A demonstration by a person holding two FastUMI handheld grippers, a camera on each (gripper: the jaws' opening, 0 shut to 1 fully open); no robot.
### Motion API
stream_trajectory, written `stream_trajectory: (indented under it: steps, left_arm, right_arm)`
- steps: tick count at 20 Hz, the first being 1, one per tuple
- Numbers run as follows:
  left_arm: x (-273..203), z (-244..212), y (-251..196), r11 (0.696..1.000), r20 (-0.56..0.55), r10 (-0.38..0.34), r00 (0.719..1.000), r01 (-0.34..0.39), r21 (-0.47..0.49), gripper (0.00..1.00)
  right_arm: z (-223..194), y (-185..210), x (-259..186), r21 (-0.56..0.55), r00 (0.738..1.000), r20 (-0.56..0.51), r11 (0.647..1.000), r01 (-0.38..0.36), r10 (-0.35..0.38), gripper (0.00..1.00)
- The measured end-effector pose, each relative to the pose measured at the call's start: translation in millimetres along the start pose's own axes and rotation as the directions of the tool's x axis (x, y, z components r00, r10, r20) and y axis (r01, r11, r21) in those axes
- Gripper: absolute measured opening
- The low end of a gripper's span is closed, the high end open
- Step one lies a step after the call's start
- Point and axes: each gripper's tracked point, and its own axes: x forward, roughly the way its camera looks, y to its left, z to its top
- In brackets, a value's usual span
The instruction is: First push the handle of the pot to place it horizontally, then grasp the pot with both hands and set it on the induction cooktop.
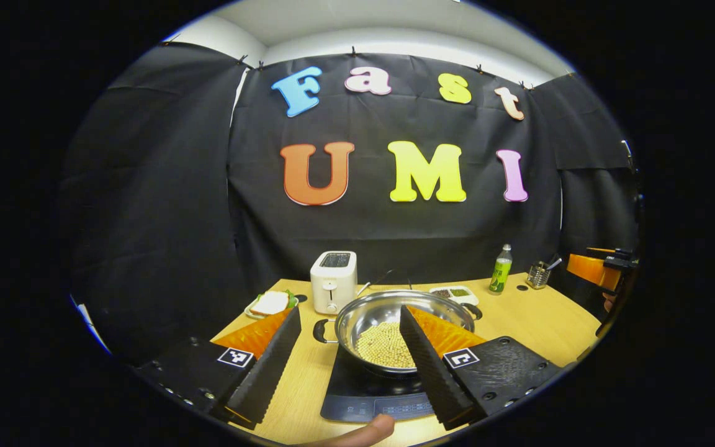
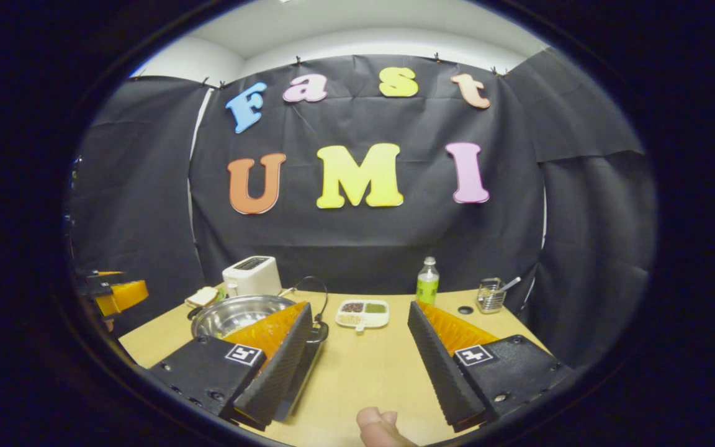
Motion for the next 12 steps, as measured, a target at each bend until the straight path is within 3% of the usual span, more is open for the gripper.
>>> stream_trajectory:
  steps: [5,8,12]
  left_arm:
    - [-48.3,41.0,-43.0,0.998,0.078,-0.041,0.996,0.044,-0.037,0.95]
    - [-78.9,56.0,-64.5,0.997,0.117,-0.063,0.991,0.067,-0.037,0.95]
    - [-101.5,38.4,-70.8,0.999,0.087,-0.009,0.996,0.013,-0.053,0.95]
  right_arm:
    - [25.0,-60.2,-60.6,-0.029,0.984,0.091,0.987,0.157,-0.154,0.97]
    - [27.1,-74.4,-90.2,-0.014,0.983,0.086,0.986,0.167,-0.165,0.97]
    - [43.2,-90.1,-125.5,0.003,0.976,0.141,0.986,0.165,-0.163,0.97]
